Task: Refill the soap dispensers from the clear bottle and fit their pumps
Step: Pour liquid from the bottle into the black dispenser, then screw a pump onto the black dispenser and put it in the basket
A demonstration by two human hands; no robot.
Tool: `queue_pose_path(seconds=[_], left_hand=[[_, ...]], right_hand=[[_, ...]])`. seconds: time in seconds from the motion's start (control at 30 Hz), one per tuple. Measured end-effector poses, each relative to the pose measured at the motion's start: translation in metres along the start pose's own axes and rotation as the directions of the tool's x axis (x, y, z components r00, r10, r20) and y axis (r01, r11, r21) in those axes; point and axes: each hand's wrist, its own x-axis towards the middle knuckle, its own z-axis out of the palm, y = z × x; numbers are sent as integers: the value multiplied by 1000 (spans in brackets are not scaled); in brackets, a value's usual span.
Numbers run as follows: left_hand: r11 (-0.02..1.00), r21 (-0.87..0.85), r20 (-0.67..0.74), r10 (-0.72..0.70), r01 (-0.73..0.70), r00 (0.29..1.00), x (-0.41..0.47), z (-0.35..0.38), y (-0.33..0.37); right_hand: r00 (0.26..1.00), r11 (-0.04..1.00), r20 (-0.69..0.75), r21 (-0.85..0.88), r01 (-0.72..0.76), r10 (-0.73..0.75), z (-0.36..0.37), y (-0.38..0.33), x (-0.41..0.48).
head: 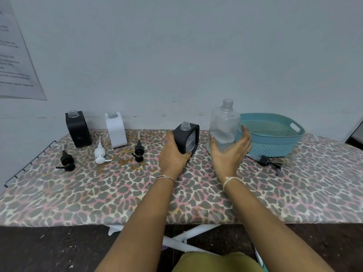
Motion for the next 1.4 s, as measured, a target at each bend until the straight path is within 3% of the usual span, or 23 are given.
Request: queue_pose_path(seconds=[0.1, 0.2, 0.4, 0.6, 0.67, 0.8, 1.07, 1.3, 1.4], left_hand=[[999, -40, 28, 36, -35, 999, 2, -2, 1], [990, -125, 50, 69, -62, 996, 1, -5, -1], [979, -161, -12, 123, -123, 992, -5, -36, -15], [979, -33, -348, 178, -202, 920, -1, -93, -36], [986, 6, -384, 155, -165, 910, 9, -108, -52], [995, 88, -168, 70, -56, 983, 30, -122, -88], [908, 335, 258, 170, -253, 951, 46, -116, -94], [855, 399, 313, 214, -332, 926, 53, -108, -98], [774, 499, 311, 260, -390, 914, 55, -106, -93]], right_hand=[[985, 985, 28, -16, 173, -172, -2, -12, -19], [954, 963, 156, -46, 266, -256, 5, -19, -39], [941, 982, 284, 28, 186, -186, 25, -28, -65], [917, 997, 399, -61, 54, -25, 52, -37, -72], [911, 994, 409, -107, -1, 45, 60, -35, -68], [899, 979, 421, -199, -42, 124, 71, -26, -64], [911, 986, 403, -164, -22, 88, 81, -13, -62], [919, 986, 384, -164, -28, 90, 82, -9, -60], [921, 986, 378, -160, -34, 93, 81, -9, -60]])
